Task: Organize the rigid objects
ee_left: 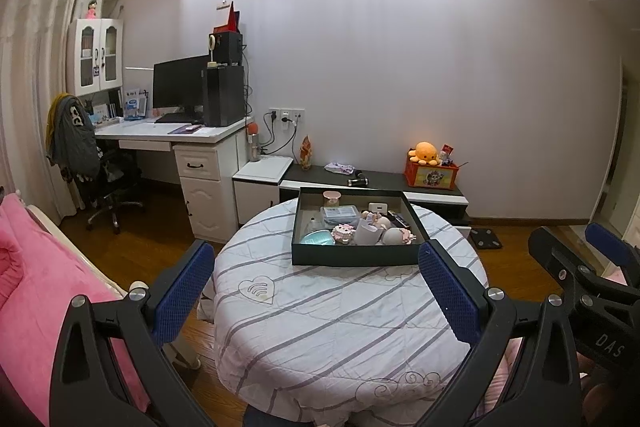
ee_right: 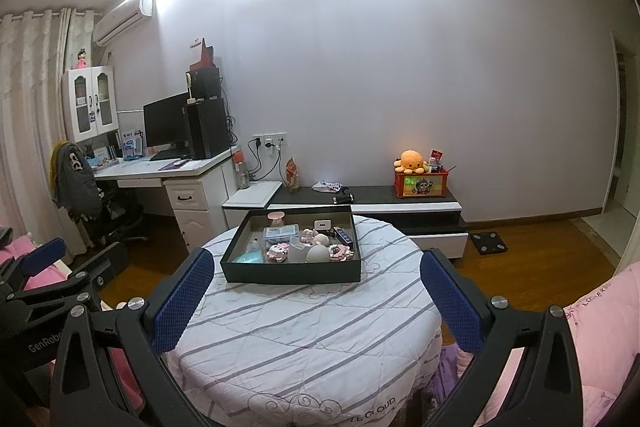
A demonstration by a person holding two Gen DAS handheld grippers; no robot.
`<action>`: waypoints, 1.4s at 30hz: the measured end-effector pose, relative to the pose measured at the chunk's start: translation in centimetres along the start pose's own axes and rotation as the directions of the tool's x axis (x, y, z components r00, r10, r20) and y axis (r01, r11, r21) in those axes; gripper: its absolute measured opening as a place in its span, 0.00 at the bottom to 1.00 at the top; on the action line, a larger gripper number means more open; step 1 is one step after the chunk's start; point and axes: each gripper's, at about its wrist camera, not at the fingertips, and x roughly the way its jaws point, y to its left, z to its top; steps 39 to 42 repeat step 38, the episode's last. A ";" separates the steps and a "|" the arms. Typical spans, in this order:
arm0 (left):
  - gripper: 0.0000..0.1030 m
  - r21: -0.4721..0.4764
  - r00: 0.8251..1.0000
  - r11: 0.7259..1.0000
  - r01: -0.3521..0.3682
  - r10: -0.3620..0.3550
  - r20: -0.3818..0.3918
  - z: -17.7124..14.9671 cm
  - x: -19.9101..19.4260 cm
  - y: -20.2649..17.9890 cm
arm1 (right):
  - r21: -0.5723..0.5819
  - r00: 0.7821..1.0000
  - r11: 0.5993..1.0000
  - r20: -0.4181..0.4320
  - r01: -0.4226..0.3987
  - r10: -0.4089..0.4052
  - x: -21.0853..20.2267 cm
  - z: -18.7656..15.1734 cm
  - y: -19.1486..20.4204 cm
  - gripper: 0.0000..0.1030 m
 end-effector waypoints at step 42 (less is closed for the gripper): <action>1.00 0.025 1.000 1.000 0.007 -0.007 0.004 -0.9 1.2 0.0 | 0.003 1.000 1.000 -0.010 0.022 -0.022 0.6 -0.6 -0.6 1.00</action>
